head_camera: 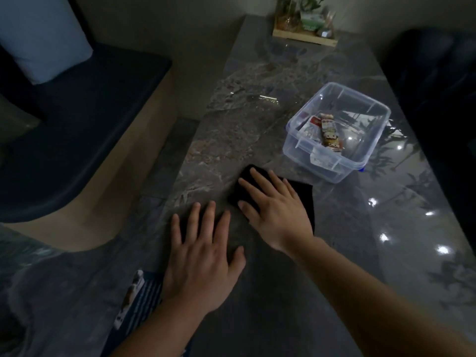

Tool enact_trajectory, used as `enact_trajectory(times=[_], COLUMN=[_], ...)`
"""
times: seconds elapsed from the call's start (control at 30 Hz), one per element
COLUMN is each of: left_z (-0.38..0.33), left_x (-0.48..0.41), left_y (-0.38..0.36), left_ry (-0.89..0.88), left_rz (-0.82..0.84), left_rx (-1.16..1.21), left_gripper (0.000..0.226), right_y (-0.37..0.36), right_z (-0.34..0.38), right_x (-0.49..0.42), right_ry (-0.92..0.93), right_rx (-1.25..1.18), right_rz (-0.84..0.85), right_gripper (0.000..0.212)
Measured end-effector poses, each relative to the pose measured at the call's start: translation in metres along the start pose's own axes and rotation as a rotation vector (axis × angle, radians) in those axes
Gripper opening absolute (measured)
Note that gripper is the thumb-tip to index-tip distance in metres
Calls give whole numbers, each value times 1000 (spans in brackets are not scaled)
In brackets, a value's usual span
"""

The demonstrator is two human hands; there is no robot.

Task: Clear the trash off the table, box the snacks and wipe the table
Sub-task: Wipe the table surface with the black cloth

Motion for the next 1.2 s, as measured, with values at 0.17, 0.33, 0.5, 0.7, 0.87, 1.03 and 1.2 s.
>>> enact_trajectory(times=[0.17, 0.33, 0.5, 0.7, 0.87, 1.03, 1.2], left_z=[1, 4, 2, -39, -138, -146, -148], left_x=[1, -1, 1, -12, -28, -26, -28], left_y=[3, -1, -1, -2, -20, -32, -34], left_ry=[10, 14, 17, 22, -181, -249, -251], left_rz=[5, -8, 35, 62, 55, 12, -4], left_rx=[10, 14, -12, 73, 221, 78, 20], left_gripper=[72, 72, 78, 73, 57, 64, 65], right_y=[2, 6, 16, 34, 24, 30, 36], right_z=[13, -35, -39, -110, -43, -55, -112], right_x=[-39, 67, 146, 190, 225, 324, 305], right_ry=[-180, -74, -212, -433, -346, -267, -805], right_rx=[-65, 34, 47, 28, 41, 80, 35], right_rz=[21, -8, 39, 73, 35, -51, -52], right_gripper=[59, 60, 60, 60, 63, 64, 62])
Point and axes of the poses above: each hand's wrist, its own x-axis away from the middle knuckle, its own y-axis out of the back of the hand, z = x × y, the point moved 9 cm from there along -x, towards the middle knuckle, and after that the axes turned 5 degrees about x, right-handed, at the moved point
